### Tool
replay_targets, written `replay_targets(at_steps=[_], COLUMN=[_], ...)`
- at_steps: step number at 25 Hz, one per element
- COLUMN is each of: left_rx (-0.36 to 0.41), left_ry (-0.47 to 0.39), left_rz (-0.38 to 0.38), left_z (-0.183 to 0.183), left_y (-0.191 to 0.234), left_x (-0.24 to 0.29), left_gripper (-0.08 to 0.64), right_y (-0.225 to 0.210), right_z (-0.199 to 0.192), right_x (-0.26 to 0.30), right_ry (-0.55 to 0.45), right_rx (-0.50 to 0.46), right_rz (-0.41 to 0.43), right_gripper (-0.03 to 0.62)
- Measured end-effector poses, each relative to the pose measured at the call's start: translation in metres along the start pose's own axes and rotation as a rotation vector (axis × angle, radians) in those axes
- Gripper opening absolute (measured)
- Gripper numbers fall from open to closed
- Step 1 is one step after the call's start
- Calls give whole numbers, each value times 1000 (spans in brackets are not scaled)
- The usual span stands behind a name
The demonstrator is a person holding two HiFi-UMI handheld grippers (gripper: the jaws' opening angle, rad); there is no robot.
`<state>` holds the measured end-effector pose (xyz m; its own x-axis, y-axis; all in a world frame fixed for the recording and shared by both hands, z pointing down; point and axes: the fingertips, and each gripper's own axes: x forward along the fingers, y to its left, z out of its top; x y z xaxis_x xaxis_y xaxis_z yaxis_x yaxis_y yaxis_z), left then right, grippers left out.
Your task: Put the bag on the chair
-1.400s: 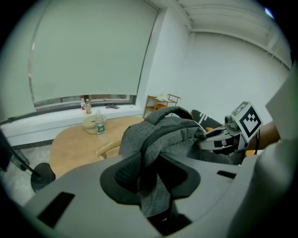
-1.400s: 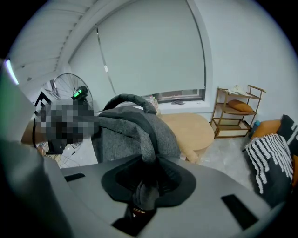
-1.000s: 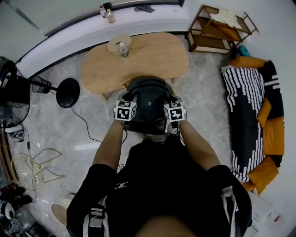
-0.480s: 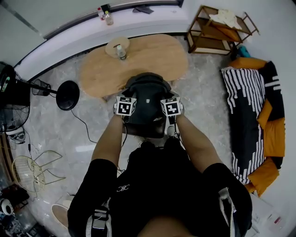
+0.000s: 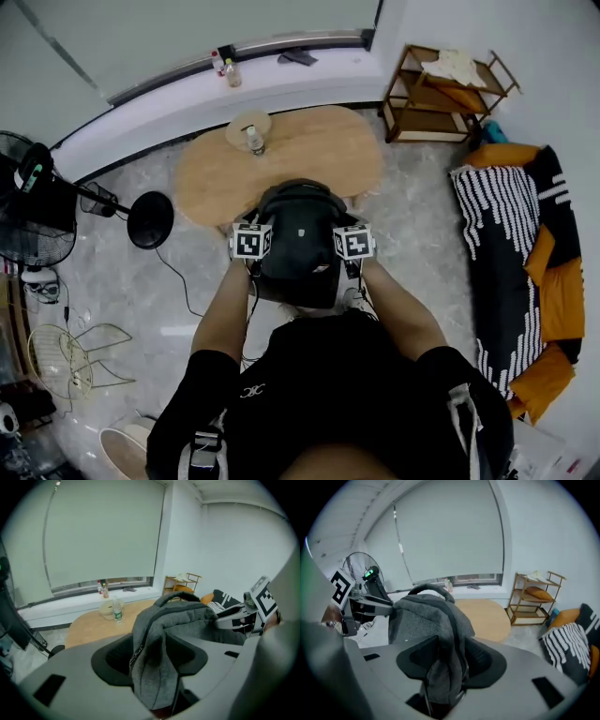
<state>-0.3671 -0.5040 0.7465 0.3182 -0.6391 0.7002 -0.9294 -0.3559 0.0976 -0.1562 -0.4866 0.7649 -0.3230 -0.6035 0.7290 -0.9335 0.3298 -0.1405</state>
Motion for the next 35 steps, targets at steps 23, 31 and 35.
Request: replay_targets(at_steps=[23,31,35], left_rx=[17,57,66], left_ry=[-673,-663,-656], left_rz=[314,329,331], left_z=[179,170,167], left_y=[-84,-86,-84], left_x=[-297,-309,-312], left_gripper=[40,38,38], right_y=[37,51,54], right_z=[195,192,193], right_x=[-295,-299,-300], right_ry=[-799,-807,-807], right_rx=[-180,-167,-155], right_rz=[82,111,112], right_gripper=[12,12,12])
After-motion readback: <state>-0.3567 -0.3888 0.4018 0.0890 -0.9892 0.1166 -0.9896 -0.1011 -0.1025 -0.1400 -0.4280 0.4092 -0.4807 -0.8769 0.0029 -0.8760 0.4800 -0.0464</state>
